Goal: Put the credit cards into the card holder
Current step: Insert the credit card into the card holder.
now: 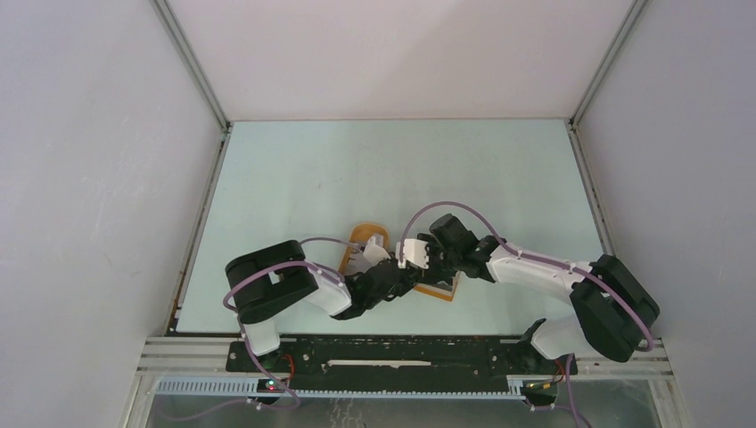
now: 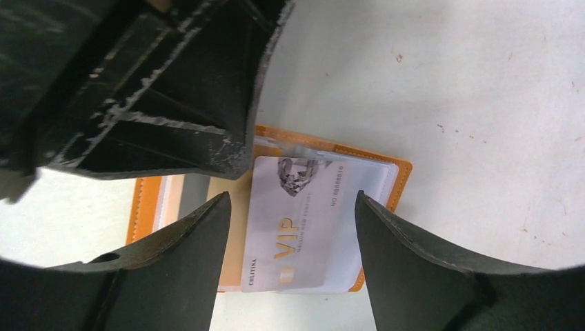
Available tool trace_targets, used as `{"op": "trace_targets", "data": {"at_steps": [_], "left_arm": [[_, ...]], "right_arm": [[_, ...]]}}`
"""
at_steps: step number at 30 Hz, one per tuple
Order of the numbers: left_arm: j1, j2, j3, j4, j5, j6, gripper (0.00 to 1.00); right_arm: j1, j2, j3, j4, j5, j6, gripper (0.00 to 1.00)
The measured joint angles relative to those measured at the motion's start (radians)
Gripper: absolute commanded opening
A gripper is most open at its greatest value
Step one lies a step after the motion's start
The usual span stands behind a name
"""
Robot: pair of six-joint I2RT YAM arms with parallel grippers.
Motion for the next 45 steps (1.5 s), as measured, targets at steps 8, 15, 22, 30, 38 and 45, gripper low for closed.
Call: {"op": "trace_targets", "data": {"at_steps": [8, 15, 22, 30, 38, 45], "left_arm": [[0.000, 0.000, 0.000, 0.000, 0.000, 0.001, 0.14], [0.000, 0.000, 0.000, 0.001, 0.000, 0.007, 0.14], [0.001, 0.004, 0.000, 0.005, 0.001, 0.007, 0.12], [0.005, 0.008, 0.000, 0.013, 0.007, 0.008, 0.12], [0.007, 0.009, 0.000, 0.014, 0.009, 0.008, 0.12], [0.008, 0.009, 0.000, 0.015, 0.009, 0.016, 0.12]], "right_arm": [[0.002, 0.033, 0.000, 0.033, 0.047, 0.016, 0.77], [0.009, 0.046, 0.001, 0.057, 0.072, 0.022, 0.77], [0.008, 0.061, 0.002, 0.102, 0.119, 0.039, 0.74], [-0.013, 0.061, 0.002, 0.121, 0.163, 0.042, 0.72], [-0.041, 0.061, 0.002, 0.121, 0.159, 0.042, 0.73], [-0.066, 0.061, 0.002, 0.119, 0.159, 0.040, 0.73]]}}
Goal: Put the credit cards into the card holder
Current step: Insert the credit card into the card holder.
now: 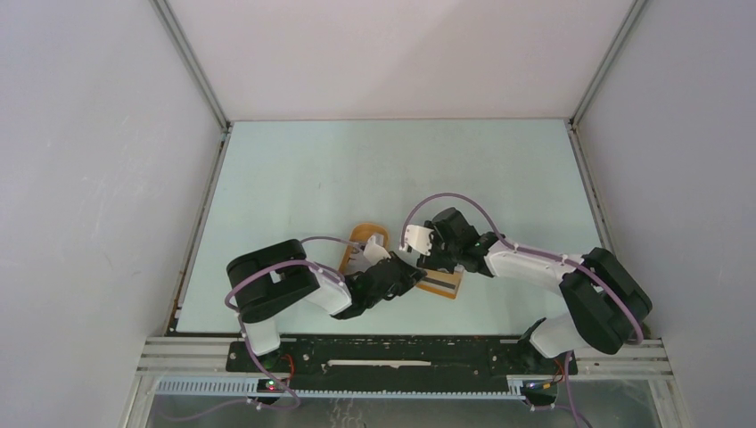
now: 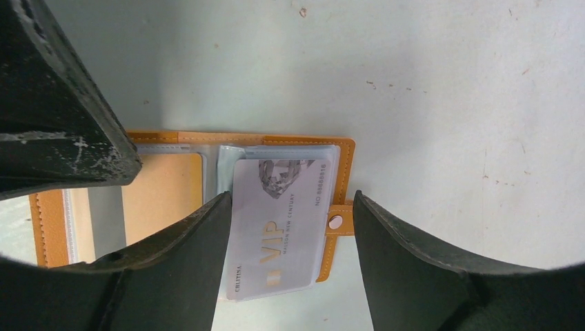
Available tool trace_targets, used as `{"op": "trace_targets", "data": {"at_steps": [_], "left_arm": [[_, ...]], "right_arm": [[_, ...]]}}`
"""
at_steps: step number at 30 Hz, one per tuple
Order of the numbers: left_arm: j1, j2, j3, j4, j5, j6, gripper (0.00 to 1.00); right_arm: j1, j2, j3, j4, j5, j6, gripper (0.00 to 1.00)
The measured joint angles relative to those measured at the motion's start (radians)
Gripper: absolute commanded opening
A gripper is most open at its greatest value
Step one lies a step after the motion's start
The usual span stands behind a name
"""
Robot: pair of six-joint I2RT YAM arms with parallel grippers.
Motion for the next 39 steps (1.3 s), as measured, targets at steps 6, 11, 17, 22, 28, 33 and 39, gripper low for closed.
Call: {"op": "trace_targets", "data": {"at_steps": [6, 11, 17, 22, 28, 33, 39], "left_arm": [[0.001, 0.000, 0.000, 0.000, 0.000, 0.010, 0.14], [0.001, -0.024, 0.000, -0.043, -0.001, 0.056, 0.17], [0.001, -0.129, 0.000, -0.156, -0.001, 0.177, 0.25], [0.001, -0.239, 0.000, -0.193, 0.002, 0.327, 0.35], [0.001, -0.369, 0.001, -0.222, 0.027, 0.546, 0.42], [0.004, -0.506, 0.002, -0.248, 0.032, 0.744, 0.56], [0.007, -0.626, 0.019, -0.271, -0.004, 0.964, 0.93]], "right_arm": [[-0.033, -0.010, 0.000, -0.019, -0.025, -0.004, 0.77], [-0.066, -0.085, 0.003, -0.114, -0.133, -0.008, 0.79], [-0.148, -0.175, 0.068, -0.255, -0.335, -0.011, 0.78], [-0.237, -0.232, 0.098, -0.347, -0.476, -0.022, 0.77], [-0.287, -0.282, 0.100, -0.414, -0.589, -0.017, 0.78], [-0.331, -0.264, 0.144, -0.460, -0.648, 0.015, 0.77], [-0.381, -0.234, 0.179, -0.517, -0.738, -0.005, 0.76]]}}
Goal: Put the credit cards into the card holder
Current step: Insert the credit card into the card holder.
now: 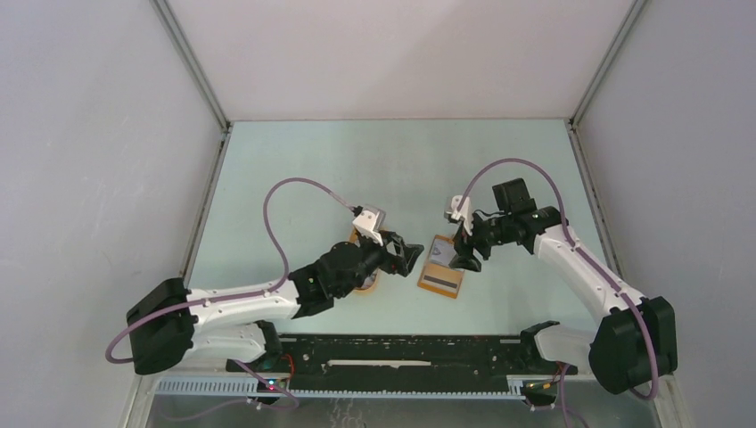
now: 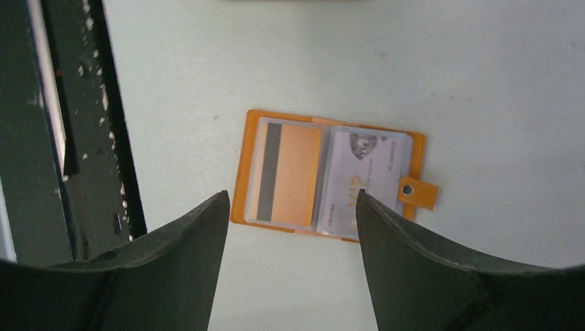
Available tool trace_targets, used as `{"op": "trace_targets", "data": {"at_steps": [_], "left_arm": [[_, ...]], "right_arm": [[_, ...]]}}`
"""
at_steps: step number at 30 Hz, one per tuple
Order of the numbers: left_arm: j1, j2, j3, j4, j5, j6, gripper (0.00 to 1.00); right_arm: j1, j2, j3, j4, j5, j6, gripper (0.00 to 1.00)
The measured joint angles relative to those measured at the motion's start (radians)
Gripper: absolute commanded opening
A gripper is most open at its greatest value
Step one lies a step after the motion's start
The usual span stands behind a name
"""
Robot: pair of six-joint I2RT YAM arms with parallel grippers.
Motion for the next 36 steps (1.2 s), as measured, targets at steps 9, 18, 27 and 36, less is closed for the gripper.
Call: {"op": "trace_targets", "data": {"at_steps": [9, 18, 27, 36], "left_arm": [[0.035, -0.011, -0.003, 0.018, -0.019, 0.116, 0.97], [0.059, 0.127, -0.011, 0.141, 0.307, 0.064, 0.72], [0.059, 0.204, -0.032, 0.195, 0.396, 0.001, 0.63], [0.059, 0.180, -0.138, 0.242, 0.347, -0.007, 0.63]], "right_arm": [[-0.015, -0.071, -0.106, -0.055, -0.090, -0.222, 0.83], [-0.108, 0.195, 0.038, 0.047, -0.005, -0.047, 0.80], [-0.128, 0.326, 0.225, -0.171, 0.011, -0.603, 0.87], [-0.084, 0.661, 0.510, -0.373, 0.094, -0.984, 0.73]]}}
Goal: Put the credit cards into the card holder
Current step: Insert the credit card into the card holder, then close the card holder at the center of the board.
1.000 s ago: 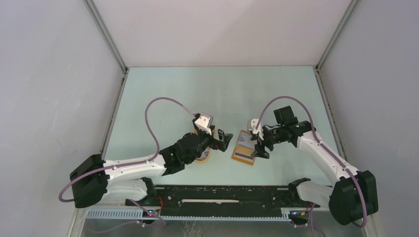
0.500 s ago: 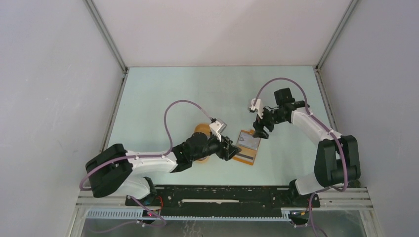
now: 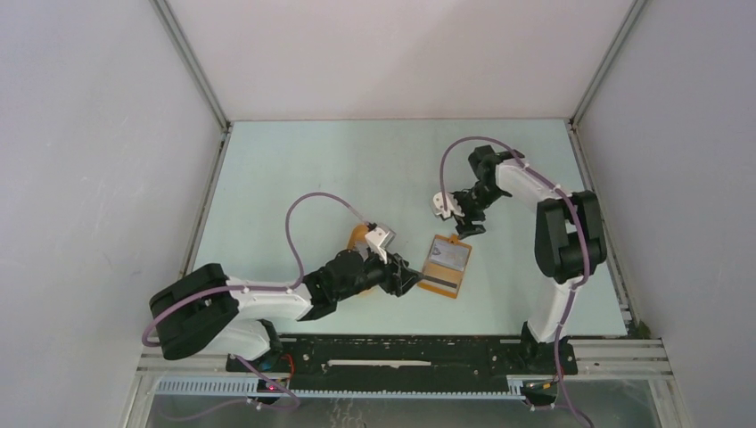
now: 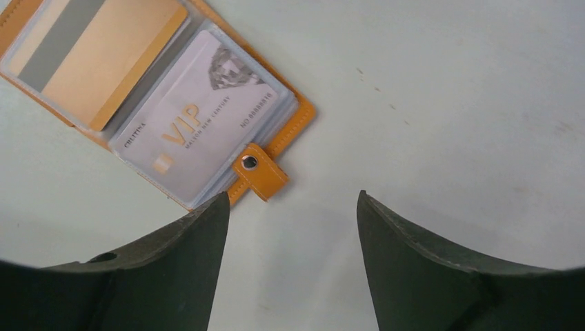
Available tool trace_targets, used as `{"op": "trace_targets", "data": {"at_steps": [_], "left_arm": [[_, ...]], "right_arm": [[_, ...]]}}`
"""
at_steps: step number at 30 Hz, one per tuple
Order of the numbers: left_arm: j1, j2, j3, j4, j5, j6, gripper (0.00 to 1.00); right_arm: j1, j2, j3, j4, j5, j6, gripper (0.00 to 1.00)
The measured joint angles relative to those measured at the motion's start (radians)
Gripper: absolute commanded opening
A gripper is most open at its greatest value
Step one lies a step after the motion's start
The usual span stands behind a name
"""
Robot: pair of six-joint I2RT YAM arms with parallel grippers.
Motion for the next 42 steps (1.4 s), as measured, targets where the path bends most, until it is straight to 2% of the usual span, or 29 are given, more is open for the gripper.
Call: {"op": "trace_targets", "data": {"at_steps": [7, 15, 19, 26, 30, 34, 42], "left_arm": [[0.005, -0.031, -0.045, 0.023, -0.046, 0.000, 0.63], [0.008, -0.031, -0.060, 0.040, -0.058, 0.000, 0.63], [0.010, -0.033, -0.067, 0.041, -0.061, 0.000, 0.63], [0.011, -0.034, -0.067, 0.048, -0.052, -0.016, 0.61], [0.011, -0.034, -0.074, 0.056, -0.038, -0.034, 0.61], [0.011, -0.034, -0.090, 0.058, -0.034, -0.057, 0.60], [0.011, -0.034, -0.097, 0.062, -0.033, -0.114, 0.60]], "right_arm": [[0.069, 0.064, 0.017, -0.029, 0.102, -0.037, 0.57], [0.113, 0.111, 0.017, -0.030, 0.193, -0.044, 0.48], [0.119, 0.111, 0.015, -0.031, 0.222, -0.044, 0.40], [0.118, 0.109, 0.007, -0.028, 0.237, -0.039, 0.21], [0.109, 0.085, -0.025, -0.015, 0.236, -0.020, 0.06], [0.084, 0.043, -0.079, 0.008, 0.224, 0.034, 0.04], [0.018, -0.099, -0.236, 0.066, 0.201, 0.227, 0.09]]}}
